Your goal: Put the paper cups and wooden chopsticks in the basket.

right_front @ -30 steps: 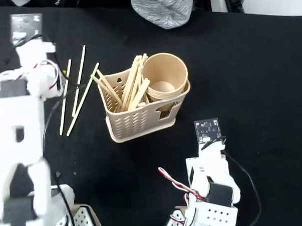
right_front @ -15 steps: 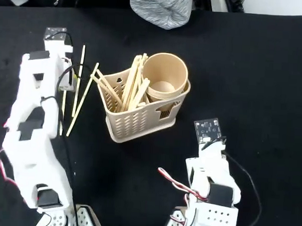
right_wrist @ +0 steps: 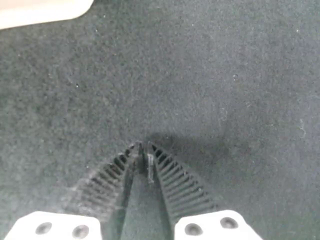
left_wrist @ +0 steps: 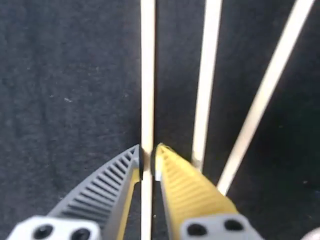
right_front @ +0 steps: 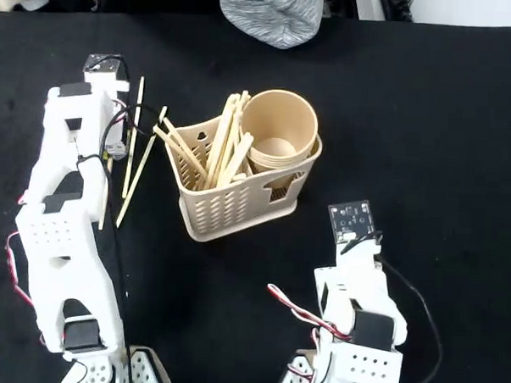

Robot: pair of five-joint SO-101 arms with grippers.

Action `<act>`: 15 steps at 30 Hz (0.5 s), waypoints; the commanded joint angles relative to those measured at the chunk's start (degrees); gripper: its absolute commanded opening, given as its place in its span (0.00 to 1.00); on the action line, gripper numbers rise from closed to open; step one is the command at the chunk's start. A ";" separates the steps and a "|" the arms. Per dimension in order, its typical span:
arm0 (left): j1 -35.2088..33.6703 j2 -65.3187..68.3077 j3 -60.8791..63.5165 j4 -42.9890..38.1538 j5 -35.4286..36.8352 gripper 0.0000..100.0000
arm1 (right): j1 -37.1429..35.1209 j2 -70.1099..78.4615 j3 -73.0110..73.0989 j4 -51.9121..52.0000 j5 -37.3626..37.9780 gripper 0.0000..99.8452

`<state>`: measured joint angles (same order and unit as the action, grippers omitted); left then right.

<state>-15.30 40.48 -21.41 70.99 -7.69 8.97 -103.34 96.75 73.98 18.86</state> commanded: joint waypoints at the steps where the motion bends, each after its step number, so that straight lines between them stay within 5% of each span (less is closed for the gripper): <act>1: -0.92 -0.44 -2.68 0.88 -0.09 0.03 | -0.62 -4.00 -0.22 0.26 0.35 0.01; 15: 4.70 -16.97 -11.38 19.34 4.40 0.03 | -0.62 -4.00 -0.22 0.26 0.35 0.01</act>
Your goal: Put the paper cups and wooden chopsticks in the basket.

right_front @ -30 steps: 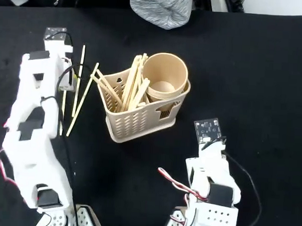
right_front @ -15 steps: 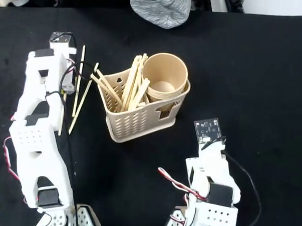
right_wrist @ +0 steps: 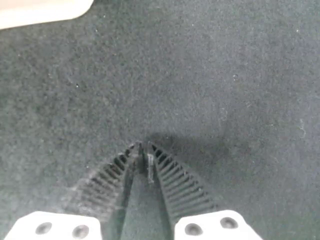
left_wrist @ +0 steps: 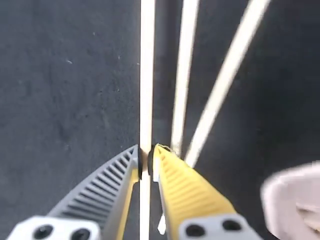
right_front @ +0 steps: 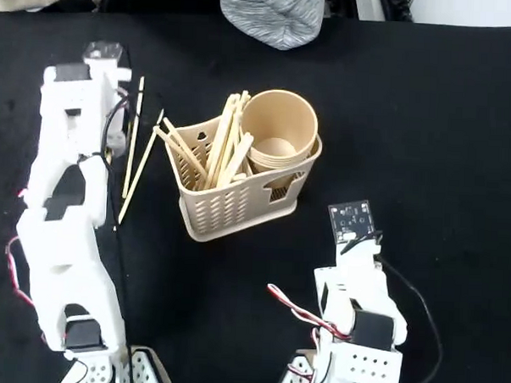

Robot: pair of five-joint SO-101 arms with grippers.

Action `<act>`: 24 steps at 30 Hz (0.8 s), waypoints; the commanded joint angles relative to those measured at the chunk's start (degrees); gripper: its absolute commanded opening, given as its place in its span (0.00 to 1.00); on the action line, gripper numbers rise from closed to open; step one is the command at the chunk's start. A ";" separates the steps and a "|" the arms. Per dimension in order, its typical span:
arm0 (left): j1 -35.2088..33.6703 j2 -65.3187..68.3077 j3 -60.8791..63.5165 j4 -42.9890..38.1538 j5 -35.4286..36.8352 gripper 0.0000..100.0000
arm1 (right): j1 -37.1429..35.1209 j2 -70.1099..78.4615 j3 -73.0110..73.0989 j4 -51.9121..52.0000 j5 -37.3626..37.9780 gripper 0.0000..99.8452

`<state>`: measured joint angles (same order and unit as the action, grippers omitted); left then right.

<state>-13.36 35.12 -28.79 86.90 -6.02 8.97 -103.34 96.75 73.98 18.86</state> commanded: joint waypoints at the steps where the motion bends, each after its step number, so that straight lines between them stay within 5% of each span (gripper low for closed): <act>1: 3.47 -14.68 -3.82 3.69 2.81 0.03 | -0.62 -4.00 -0.22 0.26 0.35 0.01; 12: 10.42 -49.05 12.09 -3.78 8.44 0.03 | -0.62 -4.00 -0.22 0.26 0.35 0.01; 24: 14.90 -92.57 57.45 -44.84 8.09 0.03 | -0.62 -4.00 -0.22 0.26 0.35 0.01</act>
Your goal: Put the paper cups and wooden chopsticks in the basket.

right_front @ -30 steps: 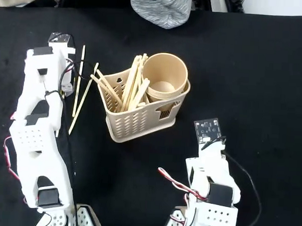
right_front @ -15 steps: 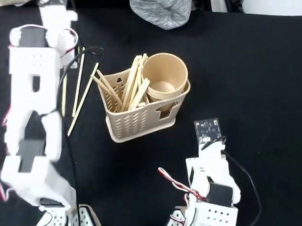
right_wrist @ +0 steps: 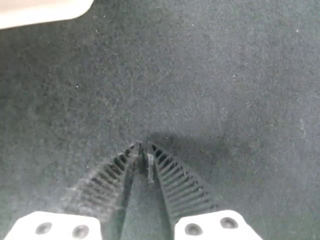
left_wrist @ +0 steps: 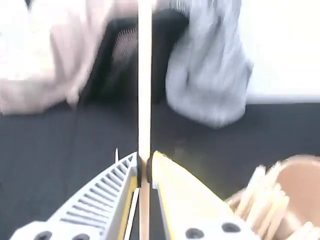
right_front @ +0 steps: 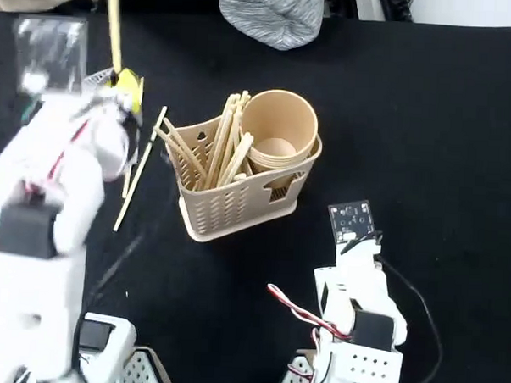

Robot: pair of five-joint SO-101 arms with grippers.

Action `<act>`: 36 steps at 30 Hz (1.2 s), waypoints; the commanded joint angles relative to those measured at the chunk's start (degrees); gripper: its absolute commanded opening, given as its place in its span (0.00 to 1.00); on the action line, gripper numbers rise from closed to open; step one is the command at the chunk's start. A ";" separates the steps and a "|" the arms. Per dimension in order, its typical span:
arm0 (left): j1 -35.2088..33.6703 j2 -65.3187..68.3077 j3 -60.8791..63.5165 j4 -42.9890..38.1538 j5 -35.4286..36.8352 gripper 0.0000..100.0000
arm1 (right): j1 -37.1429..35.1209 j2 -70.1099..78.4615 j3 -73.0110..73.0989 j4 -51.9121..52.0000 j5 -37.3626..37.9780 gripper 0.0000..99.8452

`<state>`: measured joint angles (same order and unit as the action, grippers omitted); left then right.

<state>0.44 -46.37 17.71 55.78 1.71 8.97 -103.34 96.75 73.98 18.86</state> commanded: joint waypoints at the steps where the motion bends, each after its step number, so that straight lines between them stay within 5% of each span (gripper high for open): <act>1: 1.10 -12.66 12.09 -15.56 0.53 0.03 | -0.62 -4.00 -0.22 0.26 0.35 0.01; 7: 2.24 -16.70 9.71 -16.79 1.14 0.03 | -0.62 -4.00 -0.22 0.26 0.35 0.01; 21: 21.67 -18.29 10.68 -16.88 4.66 0.03 | -0.62 -4.00 -0.22 0.26 0.35 0.01; 36: 21.67 -18.37 23.87 -23.38 4.84 0.03 | -0.62 -4.00 -0.22 0.26 0.35 0.01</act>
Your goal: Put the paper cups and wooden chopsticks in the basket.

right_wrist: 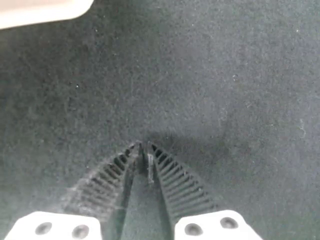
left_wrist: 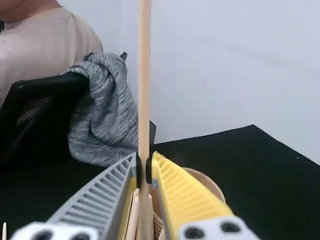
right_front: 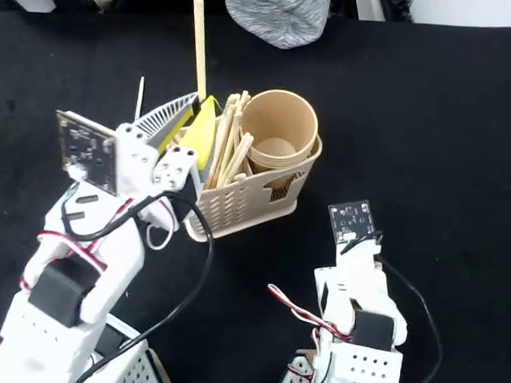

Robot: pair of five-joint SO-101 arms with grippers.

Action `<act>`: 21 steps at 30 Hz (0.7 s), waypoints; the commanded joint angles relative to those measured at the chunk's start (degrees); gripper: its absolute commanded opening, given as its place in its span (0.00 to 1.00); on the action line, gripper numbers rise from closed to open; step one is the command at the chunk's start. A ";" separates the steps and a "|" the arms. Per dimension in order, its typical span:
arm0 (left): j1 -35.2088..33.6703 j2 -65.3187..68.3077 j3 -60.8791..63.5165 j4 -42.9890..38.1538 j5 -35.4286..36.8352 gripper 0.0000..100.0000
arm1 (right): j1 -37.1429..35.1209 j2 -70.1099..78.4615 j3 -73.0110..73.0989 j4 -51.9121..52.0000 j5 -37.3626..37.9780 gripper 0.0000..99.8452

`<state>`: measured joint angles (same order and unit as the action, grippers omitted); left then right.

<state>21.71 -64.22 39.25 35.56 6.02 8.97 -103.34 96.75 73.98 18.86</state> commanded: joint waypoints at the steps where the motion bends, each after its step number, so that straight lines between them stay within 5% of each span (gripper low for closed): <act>1: 0.31 -0.62 3.03 -3.60 0.53 0.03 | -0.62 -4.00 -0.22 0.26 0.35 0.01; 21: -2.24 -11.69 15.34 -8.26 0.00 0.04 | -0.62 -4.00 -0.22 0.26 0.35 0.01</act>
<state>20.13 -75.21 54.20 28.00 6.02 8.97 -103.34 96.75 73.98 18.86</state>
